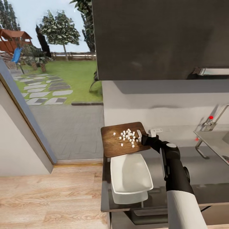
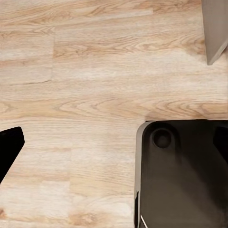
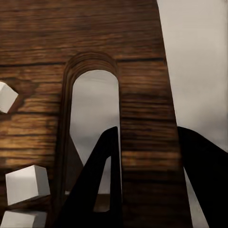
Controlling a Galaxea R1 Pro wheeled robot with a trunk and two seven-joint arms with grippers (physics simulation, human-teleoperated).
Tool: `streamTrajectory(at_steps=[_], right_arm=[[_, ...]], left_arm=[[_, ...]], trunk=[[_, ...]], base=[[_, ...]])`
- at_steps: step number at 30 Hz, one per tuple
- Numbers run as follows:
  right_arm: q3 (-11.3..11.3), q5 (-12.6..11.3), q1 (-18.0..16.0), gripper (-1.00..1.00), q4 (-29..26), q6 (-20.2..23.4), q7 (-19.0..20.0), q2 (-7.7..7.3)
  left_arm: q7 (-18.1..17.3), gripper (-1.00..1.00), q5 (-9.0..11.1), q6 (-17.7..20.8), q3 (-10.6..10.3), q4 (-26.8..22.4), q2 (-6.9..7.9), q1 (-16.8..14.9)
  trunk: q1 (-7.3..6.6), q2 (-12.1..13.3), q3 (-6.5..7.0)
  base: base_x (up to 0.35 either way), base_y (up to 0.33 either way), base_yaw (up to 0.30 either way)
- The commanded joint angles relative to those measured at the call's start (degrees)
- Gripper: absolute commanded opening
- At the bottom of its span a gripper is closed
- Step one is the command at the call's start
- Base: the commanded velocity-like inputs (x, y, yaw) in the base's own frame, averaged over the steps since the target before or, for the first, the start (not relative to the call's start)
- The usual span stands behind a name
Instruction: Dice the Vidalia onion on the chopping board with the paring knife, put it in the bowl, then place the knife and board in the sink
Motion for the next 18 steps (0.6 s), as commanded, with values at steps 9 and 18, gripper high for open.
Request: streamTrajectory(at_steps=[9, 18], right_arm=[[-0.26, 0.55, -0.07, -1.00, 0.22, -2.79, 0.71, 0.07], [-0.32, 0.49, -0.07, -1.00, 2.44, -4.53, 0.76, 0.07]], left_arm=[[0.19, 1.00, 0.58, -0.14, -0.49, -0.10, 0.08, 0.01], [0.19, 1.00, 0.53, -0.25, -0.49, -0.03, 0.08, 0.01]], trunk=[[0.04, -0.12, -0.11], [0.04, -0.12, -0.11]], base=[[-0.019, 0.000, 0.000], [-0.137, 0.000, 0.000]])
